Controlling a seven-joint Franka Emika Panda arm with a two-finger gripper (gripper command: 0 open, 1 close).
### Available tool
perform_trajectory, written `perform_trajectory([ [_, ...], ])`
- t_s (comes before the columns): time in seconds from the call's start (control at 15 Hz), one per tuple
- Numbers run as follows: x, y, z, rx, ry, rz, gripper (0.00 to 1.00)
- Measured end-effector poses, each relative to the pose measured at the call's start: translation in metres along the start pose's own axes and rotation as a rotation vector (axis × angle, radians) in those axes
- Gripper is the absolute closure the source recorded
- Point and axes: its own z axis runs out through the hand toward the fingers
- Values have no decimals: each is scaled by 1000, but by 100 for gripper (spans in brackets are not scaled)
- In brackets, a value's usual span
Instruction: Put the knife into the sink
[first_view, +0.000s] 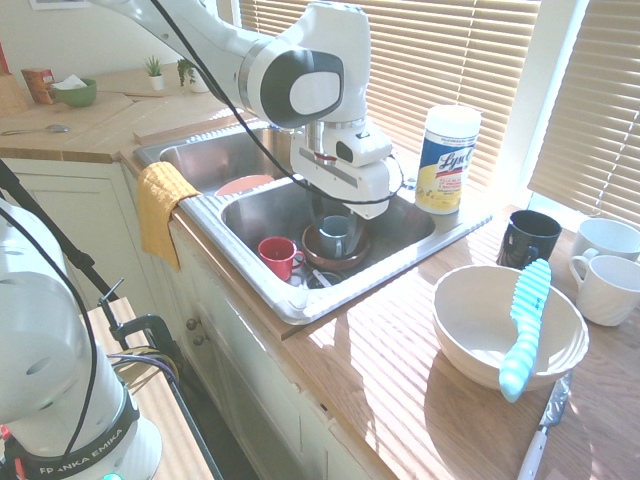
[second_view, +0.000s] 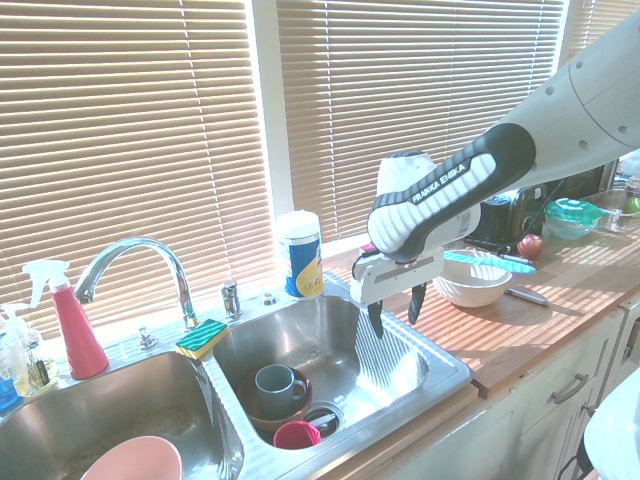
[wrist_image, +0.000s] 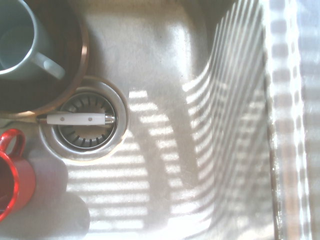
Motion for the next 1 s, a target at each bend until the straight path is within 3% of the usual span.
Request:
perform_trajectory([
  [0.2,3,0,-3,2,15,-27,0],
  [0.4,15,8,-31,-17,10,-203,0],
  [0.73,74,74,-85,-61,11,-469,0],
  [1.0,129,118,-90,-81,64,-427,0],
])
